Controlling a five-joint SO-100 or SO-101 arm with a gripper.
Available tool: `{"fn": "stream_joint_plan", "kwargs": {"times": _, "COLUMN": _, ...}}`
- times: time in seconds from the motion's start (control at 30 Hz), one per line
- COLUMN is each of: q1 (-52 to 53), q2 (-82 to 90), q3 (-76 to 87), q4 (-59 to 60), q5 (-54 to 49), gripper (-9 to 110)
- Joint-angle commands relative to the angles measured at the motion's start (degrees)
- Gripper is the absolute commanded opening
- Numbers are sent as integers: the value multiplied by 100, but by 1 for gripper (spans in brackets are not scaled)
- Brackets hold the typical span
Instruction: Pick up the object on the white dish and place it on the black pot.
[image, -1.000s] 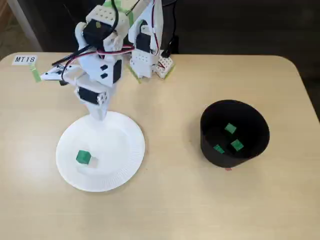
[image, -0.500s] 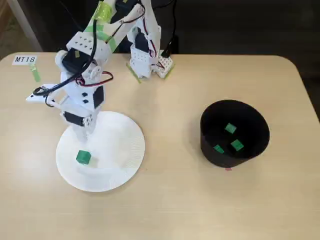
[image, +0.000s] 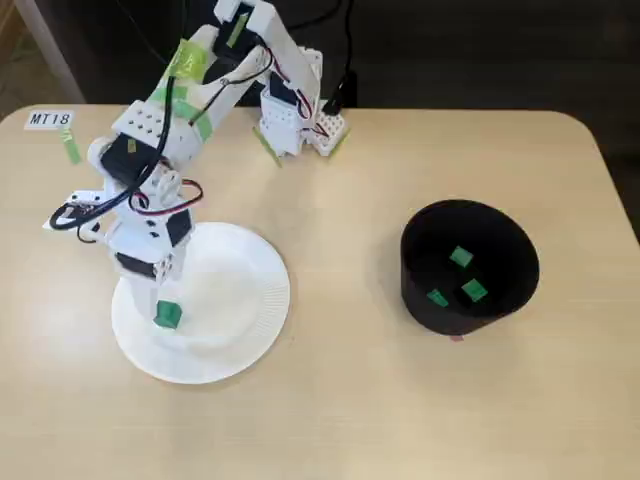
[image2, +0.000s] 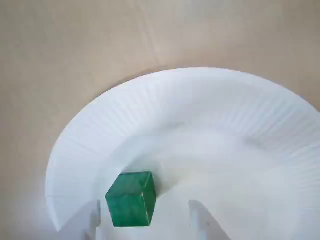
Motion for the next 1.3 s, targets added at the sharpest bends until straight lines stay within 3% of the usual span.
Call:
{"fn": "stream_joint_plan", "kwargs": {"times": 0.0, "q1": 44, "q2": -167, "q3": -659, "q4": 237, "q5": -26, "gripper": 24}}
{"fn": "stream_joint_plan", "kwargs": {"times": 0.2, "q1": -79, "q2": -1424, "q3": -2558, "q4": 1160, "q5": -185, "gripper": 24}}
{"fn": "stream_joint_plan", "kwargs": {"times": 0.3, "q1": -88, "q2": -2672, "q3": -4764, "q4": 2180, "q5": -220, "gripper": 21}}
{"fn": "stream_joint_plan", "kwargs": {"times": 0.33, "q1": -88, "q2": -2988, "q3": -5326, "q4": 2268, "q5": -132, "gripper": 15}}
{"fn": "stream_joint_plan", "kwargs": {"times": 0.43, "q1": -62, "q2": -3182, "q3": -5537, "q4": 2250, "q5": -35, "gripper": 0}}
{"fn": "stream_joint_plan", "kwargs": {"times": 0.87, "q1": -211, "q2": -2224, "q3": -5607, "q4": 2276, "q5": -220, "gripper": 0}}
{"fn": "stream_joint_plan", "kwargs": {"times": 1.13, "q1": -756, "q2": -519, "q3": -5520, "q4": 2276, "q5": -88, "gripper": 0}}
{"fn": "stream_joint_plan", "kwargs": {"times": 1.27, "q1": -1134, "q2": 914, "q3": -4315, "q4": 2276, "q5": 88, "gripper": 0}}
